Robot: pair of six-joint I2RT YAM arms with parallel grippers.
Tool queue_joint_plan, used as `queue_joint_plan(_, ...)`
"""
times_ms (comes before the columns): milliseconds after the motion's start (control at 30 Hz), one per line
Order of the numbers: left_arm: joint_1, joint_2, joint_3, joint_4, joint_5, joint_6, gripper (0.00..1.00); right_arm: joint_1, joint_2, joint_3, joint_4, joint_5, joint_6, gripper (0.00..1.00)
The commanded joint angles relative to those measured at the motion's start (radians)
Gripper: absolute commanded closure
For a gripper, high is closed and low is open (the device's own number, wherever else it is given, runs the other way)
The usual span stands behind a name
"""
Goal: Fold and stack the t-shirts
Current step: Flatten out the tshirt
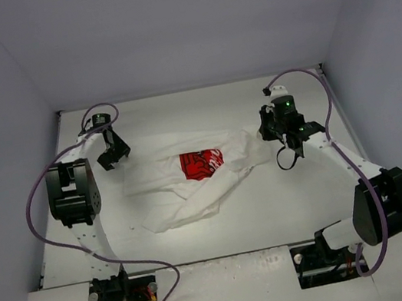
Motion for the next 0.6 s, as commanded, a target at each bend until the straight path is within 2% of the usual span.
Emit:
queue_joint_plan(0, 0.009, -0.017, 0.058, -0.029, 0.004, -0.076, 0.43, 0.006, -0.054, 0.002, 0.044, -0.016, 0.016, 1.00)
queue_joint_plan(300, 0.010, -0.009, 0.012, -0.030, 0.050, -0.109, 0.50, 0.005, -0.085, -0.017, 0.044, -0.004, 0.007, 1.00)
queue_joint_plan(367, 0.011, 0.004, 0.020, -0.032, 0.067, -0.107, 0.57, 0.005, -0.084, -0.017, 0.045, -0.004, 0.005, 1.00)
queue_joint_plan(433, 0.008, 0.004, 0.022, -0.032, 0.072, -0.111, 0.72, 0.005, -0.084, -0.017, 0.044, -0.001, 0.001, 1.00)
queue_joint_plan(567, 0.008, -0.020, 0.033, -0.032, 0.062, -0.100, 0.92, 0.004, -0.080, -0.016, 0.045, -0.004, 0.001, 1.00)
